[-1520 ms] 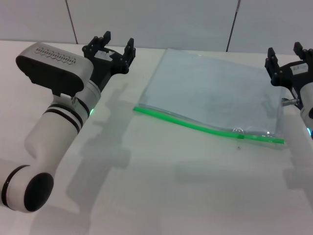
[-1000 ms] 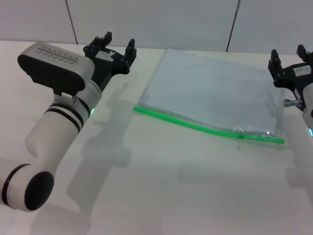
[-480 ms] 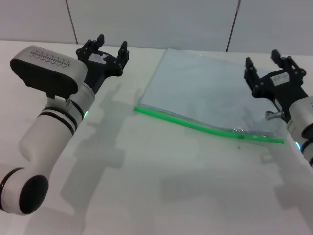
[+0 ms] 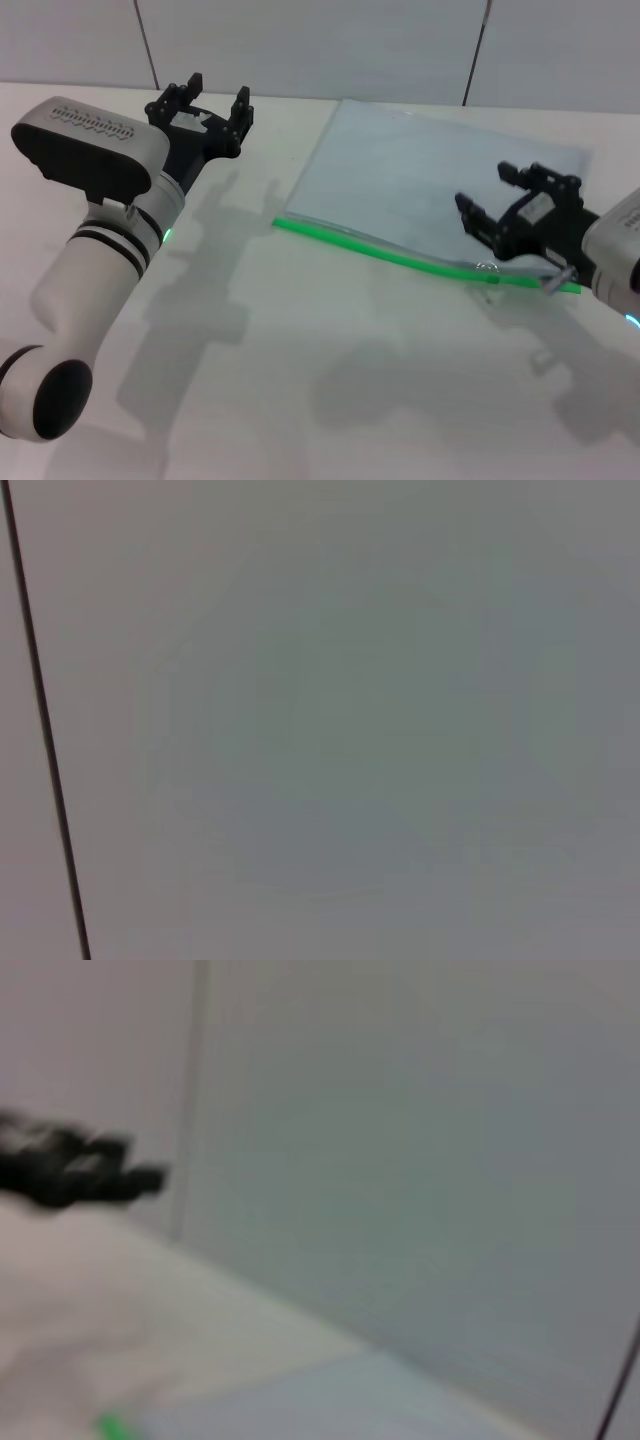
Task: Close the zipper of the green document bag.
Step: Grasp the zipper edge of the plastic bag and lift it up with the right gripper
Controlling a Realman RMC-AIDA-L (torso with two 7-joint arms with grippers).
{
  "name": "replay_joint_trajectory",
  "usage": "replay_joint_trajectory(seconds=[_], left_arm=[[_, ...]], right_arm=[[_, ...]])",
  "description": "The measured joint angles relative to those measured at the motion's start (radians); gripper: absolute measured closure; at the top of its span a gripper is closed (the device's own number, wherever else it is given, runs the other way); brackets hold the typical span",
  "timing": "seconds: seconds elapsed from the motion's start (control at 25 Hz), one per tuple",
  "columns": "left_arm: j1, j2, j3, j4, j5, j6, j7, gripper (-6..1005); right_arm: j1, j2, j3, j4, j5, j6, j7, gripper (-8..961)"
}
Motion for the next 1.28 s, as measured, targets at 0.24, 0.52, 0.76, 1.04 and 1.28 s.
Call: replay_joint_trajectory(seconds=[0.24, 0.52, 0.76, 1.04, 1.28], left_arm=[[0.009, 0.001, 0.0, 0.0, 0.0, 0.0, 0.0, 398], [0.016, 0.002, -0.003, 0.001, 0.0, 0.0, 0.0, 398], [0.026, 0.002, -0.004, 0.001, 0.0, 0.0, 0.0, 398], [0.044, 0.004, -0.024, 0.001, 0.0, 0.002, 0.001, 398], [0.063, 0.004, -0.033, 0.001, 0.0, 0.036, 0.002, 398]], right_arm=[[-0.057, -0.037, 0.084, -0.107, -0.009, -0.23, -0.132, 330], [-0.256, 0.047, 0.322, -0.272, -0.044, -0.416, -0.451, 329], [-0.382, 0.246, 0.527, -0.333, -0.191, -0.587, -0.696, 331], [-0.398, 0.269, 0.543, -0.346, -0.233, -0.644, -0.727, 334], [-0.401, 0.272, 0.539, -0.347, -0.317, -0.686, -0.729, 337]])
